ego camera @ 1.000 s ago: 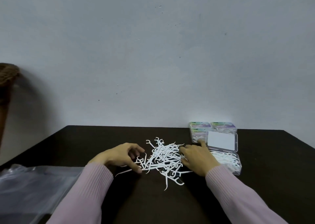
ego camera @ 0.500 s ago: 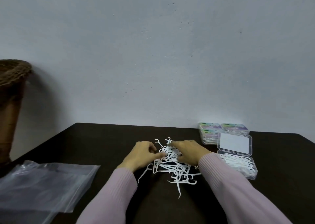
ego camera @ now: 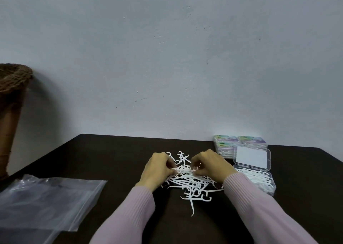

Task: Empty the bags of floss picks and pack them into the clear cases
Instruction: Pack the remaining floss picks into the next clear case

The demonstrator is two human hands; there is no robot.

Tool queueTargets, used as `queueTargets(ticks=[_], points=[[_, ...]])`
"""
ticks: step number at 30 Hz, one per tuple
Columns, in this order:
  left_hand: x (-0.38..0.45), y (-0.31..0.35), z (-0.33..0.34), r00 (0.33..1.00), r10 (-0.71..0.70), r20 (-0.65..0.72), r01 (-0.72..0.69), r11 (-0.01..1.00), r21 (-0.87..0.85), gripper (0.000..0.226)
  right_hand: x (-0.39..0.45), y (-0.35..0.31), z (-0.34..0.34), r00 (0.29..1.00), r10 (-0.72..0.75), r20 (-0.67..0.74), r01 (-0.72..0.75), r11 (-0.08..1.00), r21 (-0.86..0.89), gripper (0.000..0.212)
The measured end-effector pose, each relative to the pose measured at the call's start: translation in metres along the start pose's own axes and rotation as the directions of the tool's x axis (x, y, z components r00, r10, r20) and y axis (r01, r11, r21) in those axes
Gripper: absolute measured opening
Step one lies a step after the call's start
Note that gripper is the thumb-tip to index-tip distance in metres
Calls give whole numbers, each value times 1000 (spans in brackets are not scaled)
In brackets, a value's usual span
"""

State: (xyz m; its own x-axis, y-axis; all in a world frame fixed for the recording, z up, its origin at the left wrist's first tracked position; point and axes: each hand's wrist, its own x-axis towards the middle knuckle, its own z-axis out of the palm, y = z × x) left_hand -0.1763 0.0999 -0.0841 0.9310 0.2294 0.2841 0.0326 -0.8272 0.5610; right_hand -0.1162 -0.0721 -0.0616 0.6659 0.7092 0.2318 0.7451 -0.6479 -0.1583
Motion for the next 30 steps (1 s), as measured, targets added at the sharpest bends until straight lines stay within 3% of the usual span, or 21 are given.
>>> queueTargets(ticks=[6,15,22,27,30], points=[[0,4,-6,997,62,35,-57,989,-140,11,-8,9,-8,999,33,-10,-30,970,240,12],[-5,11,-18,998,55,24,-42,922,-385,11,-37,32,-25,971,188,-145,-115,907,405,11],[-6,25,-16,998,52,-24,-57,808,-586,13,-71,61,-35,919,358,-164,-190,768,612,13],[0,40,-8,995,20,-102,-86,705,-704,13,-95,83,-41,880,452,-145,-262,717,646,18],[1,57,1,996,18,-82,-75,625,-777,12,-103,94,-45,856,493,-155,-297,715,633,18]])
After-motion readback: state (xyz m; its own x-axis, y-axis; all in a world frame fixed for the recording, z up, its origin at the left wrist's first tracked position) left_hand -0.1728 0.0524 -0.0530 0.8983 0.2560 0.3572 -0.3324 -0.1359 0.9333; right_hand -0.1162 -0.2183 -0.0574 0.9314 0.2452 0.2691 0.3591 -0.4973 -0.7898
